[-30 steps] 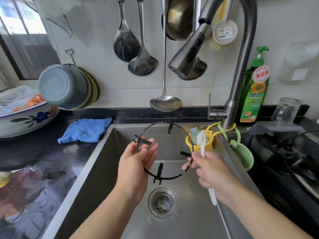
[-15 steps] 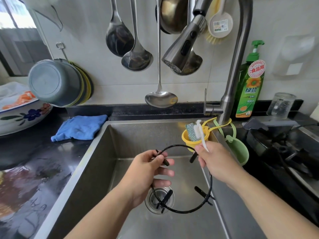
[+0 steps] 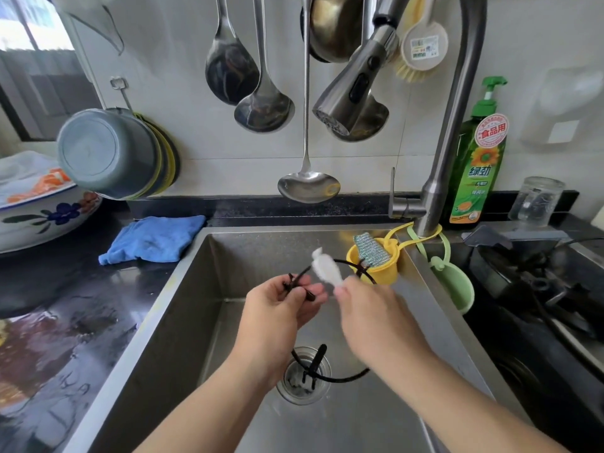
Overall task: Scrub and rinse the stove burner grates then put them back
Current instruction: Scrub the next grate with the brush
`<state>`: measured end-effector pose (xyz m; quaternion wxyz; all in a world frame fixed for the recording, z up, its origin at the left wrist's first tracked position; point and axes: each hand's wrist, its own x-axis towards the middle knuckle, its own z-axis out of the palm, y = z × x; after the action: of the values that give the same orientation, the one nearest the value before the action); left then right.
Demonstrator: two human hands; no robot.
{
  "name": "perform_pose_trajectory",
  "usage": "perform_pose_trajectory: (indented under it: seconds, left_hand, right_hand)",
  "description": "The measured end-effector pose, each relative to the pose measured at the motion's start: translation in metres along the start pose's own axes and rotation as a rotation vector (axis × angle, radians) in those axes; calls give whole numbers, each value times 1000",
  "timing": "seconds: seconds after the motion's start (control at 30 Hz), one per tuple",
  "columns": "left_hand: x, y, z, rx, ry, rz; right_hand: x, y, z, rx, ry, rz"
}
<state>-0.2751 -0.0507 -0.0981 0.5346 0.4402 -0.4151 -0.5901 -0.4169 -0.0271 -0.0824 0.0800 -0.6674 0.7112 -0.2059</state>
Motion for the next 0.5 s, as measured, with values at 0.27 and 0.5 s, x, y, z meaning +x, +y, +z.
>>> perform_pose_trajectory:
  seconds: [0.27, 0.5]
  left_hand:
    - [-3, 3, 3, 46, 3, 50]
    - [3, 2, 0, 41, 100, 24]
  right_hand:
    - [-6, -11, 8, 126, -9, -46]
    - [8, 12, 3, 146, 73, 189]
